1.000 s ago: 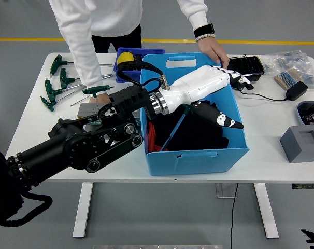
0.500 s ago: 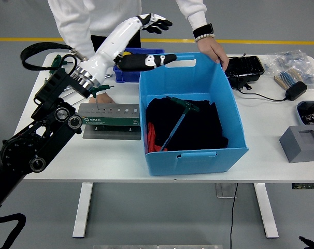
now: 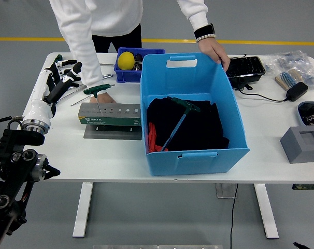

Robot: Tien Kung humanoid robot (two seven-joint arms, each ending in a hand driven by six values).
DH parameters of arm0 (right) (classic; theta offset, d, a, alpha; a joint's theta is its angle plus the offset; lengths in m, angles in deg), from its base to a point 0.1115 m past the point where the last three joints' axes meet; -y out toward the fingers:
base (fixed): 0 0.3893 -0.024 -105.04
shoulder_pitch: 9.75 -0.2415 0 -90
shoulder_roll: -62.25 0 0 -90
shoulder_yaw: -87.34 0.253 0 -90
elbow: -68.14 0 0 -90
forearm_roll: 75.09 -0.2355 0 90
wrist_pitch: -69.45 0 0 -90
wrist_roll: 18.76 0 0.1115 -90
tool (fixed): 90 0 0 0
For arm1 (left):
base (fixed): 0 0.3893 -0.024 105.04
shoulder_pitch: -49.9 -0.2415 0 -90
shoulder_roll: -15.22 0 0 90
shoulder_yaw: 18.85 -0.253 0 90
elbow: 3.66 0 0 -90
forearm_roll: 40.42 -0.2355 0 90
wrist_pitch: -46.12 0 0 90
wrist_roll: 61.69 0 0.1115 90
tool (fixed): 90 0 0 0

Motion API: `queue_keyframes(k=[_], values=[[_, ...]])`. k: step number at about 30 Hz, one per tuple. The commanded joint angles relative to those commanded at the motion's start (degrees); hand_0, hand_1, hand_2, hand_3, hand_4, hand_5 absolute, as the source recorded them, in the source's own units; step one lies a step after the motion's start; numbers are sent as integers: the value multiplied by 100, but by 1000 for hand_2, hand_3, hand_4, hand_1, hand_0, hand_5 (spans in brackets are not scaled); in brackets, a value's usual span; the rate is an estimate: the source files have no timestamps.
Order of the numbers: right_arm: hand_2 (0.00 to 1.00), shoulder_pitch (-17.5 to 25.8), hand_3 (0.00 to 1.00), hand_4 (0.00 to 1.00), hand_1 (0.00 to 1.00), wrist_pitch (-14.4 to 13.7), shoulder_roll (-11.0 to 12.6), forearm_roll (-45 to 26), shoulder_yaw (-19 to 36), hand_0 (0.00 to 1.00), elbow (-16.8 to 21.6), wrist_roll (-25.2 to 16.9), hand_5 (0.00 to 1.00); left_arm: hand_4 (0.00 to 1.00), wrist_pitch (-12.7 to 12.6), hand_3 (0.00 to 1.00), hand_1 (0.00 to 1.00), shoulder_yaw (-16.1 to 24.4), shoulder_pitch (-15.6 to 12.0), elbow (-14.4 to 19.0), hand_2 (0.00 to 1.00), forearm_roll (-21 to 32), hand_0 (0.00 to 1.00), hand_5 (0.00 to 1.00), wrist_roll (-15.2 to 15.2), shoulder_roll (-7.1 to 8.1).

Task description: Lift tool from toolbox,place it in box,lift tool from toolbox,place it in box

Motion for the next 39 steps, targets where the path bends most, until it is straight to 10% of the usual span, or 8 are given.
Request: queue_keyframes(k=[27,39], values=[[655,-70,547,784,591,-2,-9,-144,-117,617,10,-31,652,898,-357,811,498,-358,-13,-426,603,5055,352,713,1086,-83],[655,-88,548,786,591,-6,0,-169,-134,618,16,-28,655,917,-170,894,518,-667,399,-841,642,5599,362,833,1046,-50]])
